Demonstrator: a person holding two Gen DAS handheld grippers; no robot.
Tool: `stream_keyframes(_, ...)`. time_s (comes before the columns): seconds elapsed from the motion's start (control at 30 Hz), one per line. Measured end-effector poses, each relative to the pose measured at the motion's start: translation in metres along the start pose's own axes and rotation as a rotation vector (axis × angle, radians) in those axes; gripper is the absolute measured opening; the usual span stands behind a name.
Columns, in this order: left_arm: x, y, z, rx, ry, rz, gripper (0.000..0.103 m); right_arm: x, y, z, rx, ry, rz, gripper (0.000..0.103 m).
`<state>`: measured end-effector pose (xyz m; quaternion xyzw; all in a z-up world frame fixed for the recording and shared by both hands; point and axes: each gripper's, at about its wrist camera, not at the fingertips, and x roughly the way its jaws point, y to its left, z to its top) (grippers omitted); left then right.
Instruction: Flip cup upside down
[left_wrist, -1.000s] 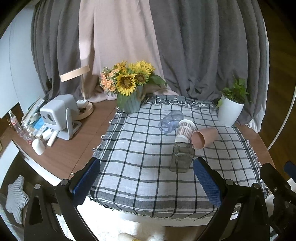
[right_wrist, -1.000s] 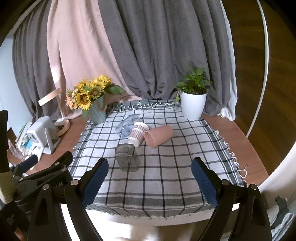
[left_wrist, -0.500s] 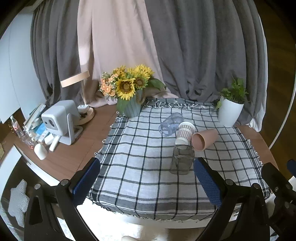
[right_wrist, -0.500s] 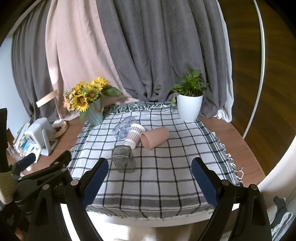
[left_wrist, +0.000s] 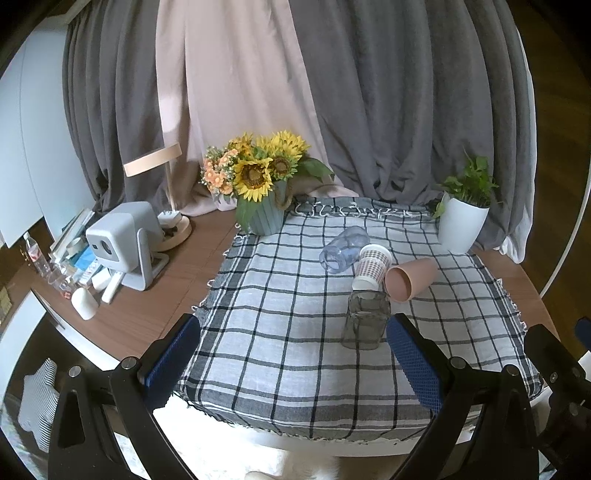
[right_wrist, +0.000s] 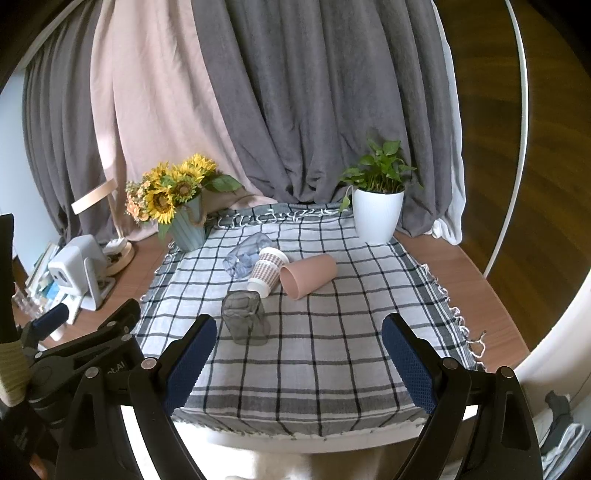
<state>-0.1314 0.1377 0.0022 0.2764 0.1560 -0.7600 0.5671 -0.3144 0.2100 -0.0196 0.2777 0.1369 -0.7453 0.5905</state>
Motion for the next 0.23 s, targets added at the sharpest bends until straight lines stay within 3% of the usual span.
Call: stream_keyframes(0.23, 0.0001, -0.0027, 0.0014, 0.007, -0.002, -0.004, 0.103, 0.0004, 0.0002, 0.0007, 0.001, 0.0, -0.002, 0.091)
